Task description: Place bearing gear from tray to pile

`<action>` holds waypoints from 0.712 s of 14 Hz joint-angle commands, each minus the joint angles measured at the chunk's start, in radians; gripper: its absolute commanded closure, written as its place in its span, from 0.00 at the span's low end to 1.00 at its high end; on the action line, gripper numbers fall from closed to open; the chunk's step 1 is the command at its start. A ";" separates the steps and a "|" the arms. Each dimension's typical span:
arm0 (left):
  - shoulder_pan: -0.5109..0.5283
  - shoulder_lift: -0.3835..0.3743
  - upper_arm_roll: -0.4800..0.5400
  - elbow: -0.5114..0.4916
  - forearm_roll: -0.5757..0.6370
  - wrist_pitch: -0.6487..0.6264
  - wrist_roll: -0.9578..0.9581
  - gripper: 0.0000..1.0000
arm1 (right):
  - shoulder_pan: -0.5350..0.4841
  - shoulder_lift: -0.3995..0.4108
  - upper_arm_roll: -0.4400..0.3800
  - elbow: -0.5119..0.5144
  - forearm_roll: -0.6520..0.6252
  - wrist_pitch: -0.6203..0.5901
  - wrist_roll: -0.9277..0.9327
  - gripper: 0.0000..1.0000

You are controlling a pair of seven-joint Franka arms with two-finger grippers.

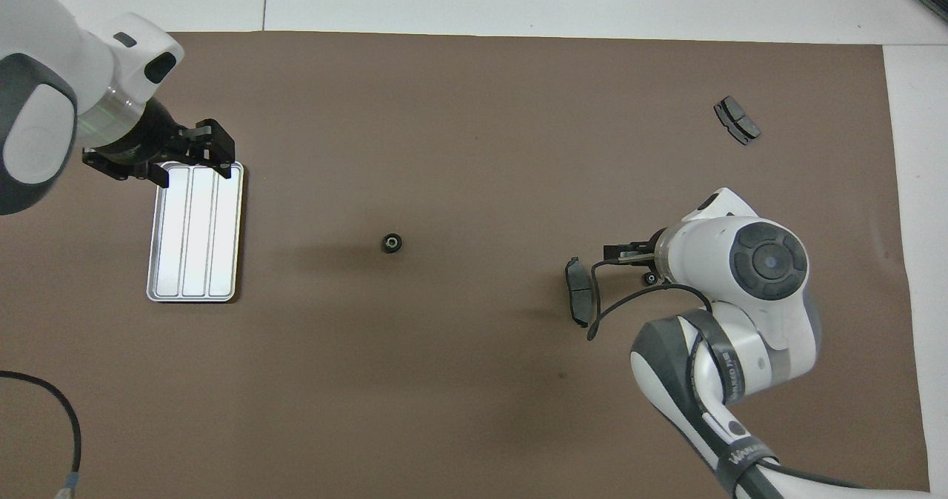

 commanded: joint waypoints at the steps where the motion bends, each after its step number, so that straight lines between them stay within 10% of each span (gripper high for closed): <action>1: 0.003 -0.091 -0.008 0.010 0.045 -0.057 0.024 0.19 | 0.085 0.095 0.008 0.123 0.029 -0.044 0.126 0.00; 10: 0.037 -0.243 -0.008 -0.226 0.050 0.065 0.113 0.00 | 0.346 0.422 0.007 0.603 -0.066 -0.170 0.506 0.00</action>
